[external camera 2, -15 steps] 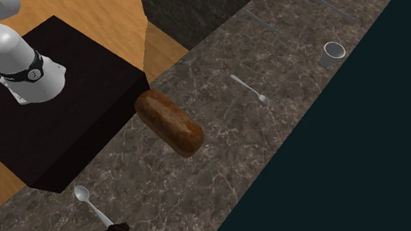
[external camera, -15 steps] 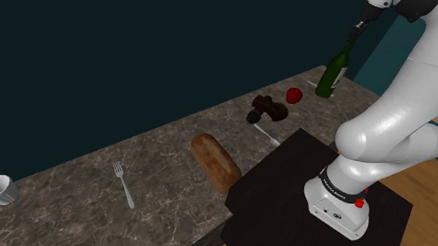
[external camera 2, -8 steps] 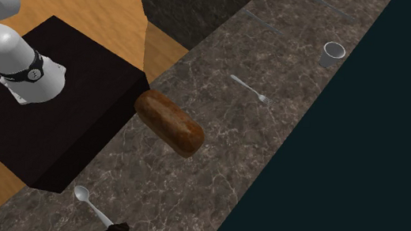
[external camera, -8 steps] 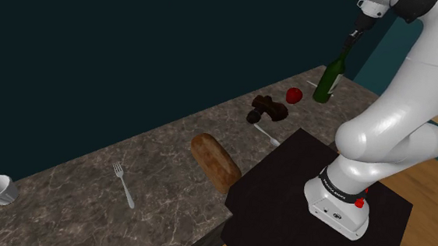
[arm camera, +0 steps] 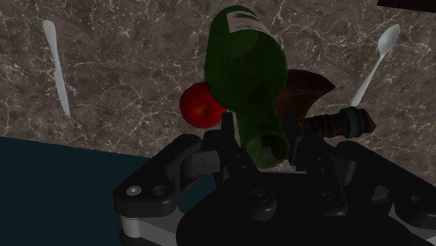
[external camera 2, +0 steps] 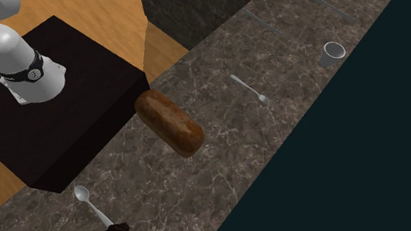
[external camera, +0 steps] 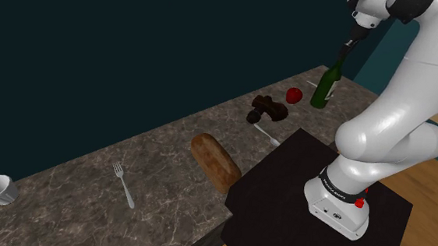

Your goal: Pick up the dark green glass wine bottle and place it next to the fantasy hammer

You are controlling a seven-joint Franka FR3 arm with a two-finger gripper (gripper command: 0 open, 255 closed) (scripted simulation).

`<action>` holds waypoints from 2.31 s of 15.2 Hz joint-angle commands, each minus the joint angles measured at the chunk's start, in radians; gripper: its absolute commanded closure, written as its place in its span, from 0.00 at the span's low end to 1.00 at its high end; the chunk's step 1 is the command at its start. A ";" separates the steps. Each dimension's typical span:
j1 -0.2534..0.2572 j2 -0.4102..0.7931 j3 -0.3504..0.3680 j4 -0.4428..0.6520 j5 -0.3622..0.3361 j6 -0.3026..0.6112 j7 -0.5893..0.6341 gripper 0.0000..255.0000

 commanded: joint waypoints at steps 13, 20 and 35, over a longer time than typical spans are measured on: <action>-0.011 0.079 0.022 -0.093 0.059 0.162 -0.047 1.00; -0.023 0.131 0.039 -0.120 0.096 0.234 -0.076 1.00; -0.027 0.147 0.045 -0.126 0.107 0.254 -0.085 0.00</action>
